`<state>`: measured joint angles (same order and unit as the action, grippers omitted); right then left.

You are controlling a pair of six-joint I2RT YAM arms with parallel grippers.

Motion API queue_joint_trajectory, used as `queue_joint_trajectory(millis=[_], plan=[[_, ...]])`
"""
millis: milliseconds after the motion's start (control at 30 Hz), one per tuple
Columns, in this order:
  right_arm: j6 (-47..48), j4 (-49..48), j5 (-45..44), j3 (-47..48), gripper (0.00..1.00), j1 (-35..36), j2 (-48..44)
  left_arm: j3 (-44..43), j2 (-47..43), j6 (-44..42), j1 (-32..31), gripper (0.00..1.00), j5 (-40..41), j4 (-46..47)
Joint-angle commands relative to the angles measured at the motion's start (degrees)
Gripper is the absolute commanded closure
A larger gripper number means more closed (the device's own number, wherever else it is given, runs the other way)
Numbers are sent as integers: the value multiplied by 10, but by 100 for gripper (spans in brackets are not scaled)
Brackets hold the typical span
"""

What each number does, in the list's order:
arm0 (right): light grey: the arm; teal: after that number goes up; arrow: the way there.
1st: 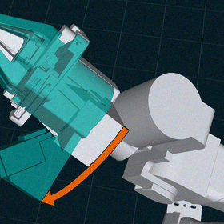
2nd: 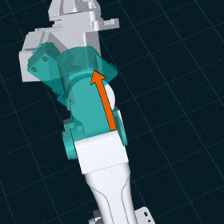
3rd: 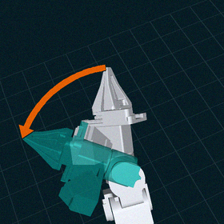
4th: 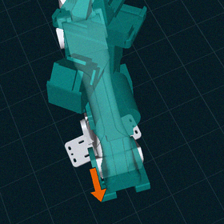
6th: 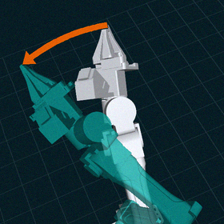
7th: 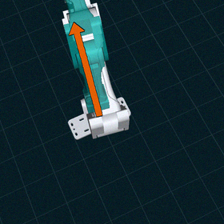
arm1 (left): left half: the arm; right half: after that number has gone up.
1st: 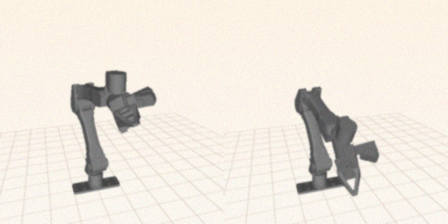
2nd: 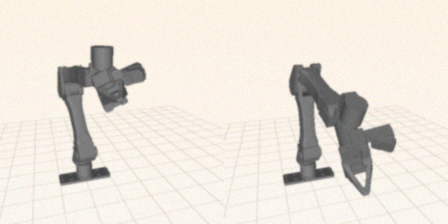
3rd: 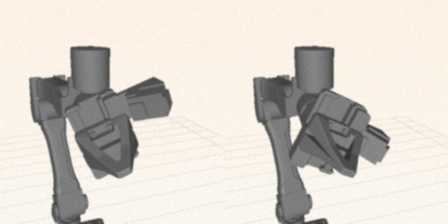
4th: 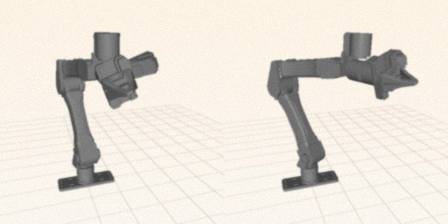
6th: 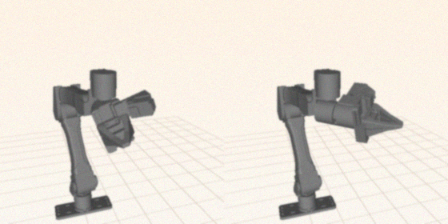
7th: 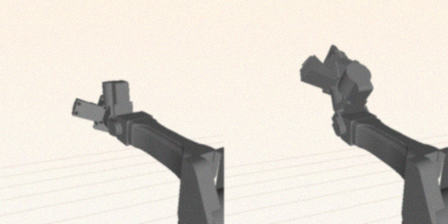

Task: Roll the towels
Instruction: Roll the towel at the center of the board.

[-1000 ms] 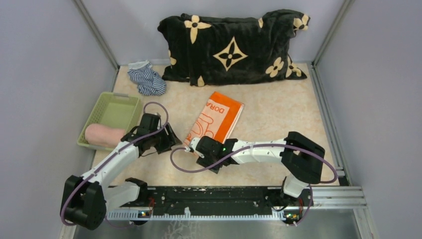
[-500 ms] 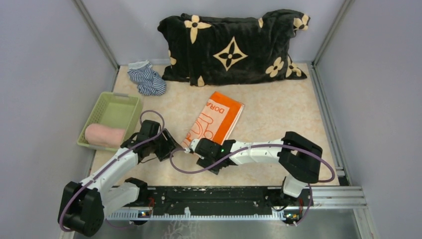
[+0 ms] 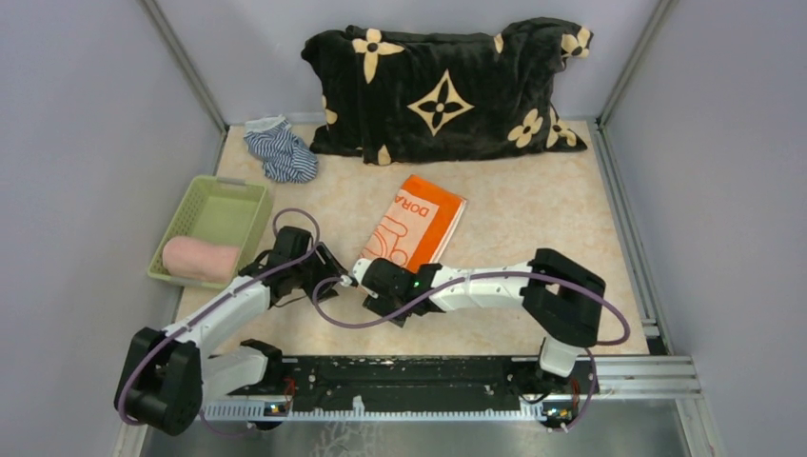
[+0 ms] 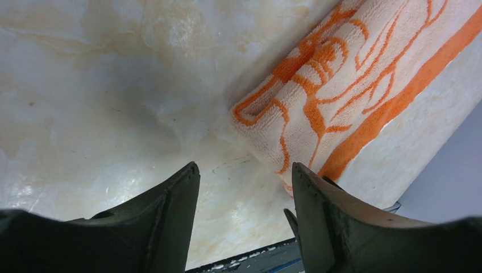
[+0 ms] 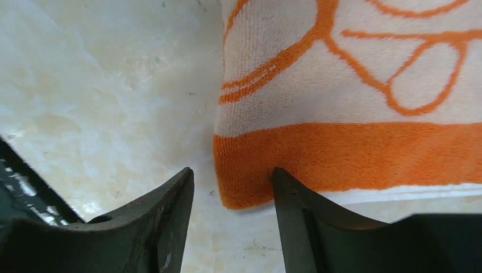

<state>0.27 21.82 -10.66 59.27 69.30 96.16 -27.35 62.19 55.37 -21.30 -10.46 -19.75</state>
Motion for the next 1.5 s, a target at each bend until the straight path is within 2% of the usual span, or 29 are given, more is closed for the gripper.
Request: queue_joint_trajectory(millis=[0,133,233,400,500,700,867,1033,1133,1267,1467], plan=[[0,-11,5,-5,47,8,36,8,18,10,-8,33,-14,33],[-18,-11,11,-39,48,8,38,10,31,21,-16,33,-12,45],[-31,-16,14,-59,53,8,40,11,38,32,-25,33,-11,49],[-54,-36,32,-69,72,6,39,21,29,67,-41,33,2,47],[-71,-56,61,-75,79,0,26,29,15,91,-47,33,11,46],[-115,-115,133,-113,99,-48,-34,29,13,141,-71,33,24,49],[-134,-148,162,-133,100,-66,-55,27,23,193,-102,33,42,71],[-151,-169,174,-144,100,-67,-59,10,78,219,-134,38,54,97],[-153,-175,174,-150,100,-68,-67,-10,100,227,-143,44,82,69],[-156,-175,173,-159,100,-71,-83,-13,78,233,-143,52,139,15],[-159,-182,187,-170,100,-80,-99,-28,71,230,-142,55,192,-34]])
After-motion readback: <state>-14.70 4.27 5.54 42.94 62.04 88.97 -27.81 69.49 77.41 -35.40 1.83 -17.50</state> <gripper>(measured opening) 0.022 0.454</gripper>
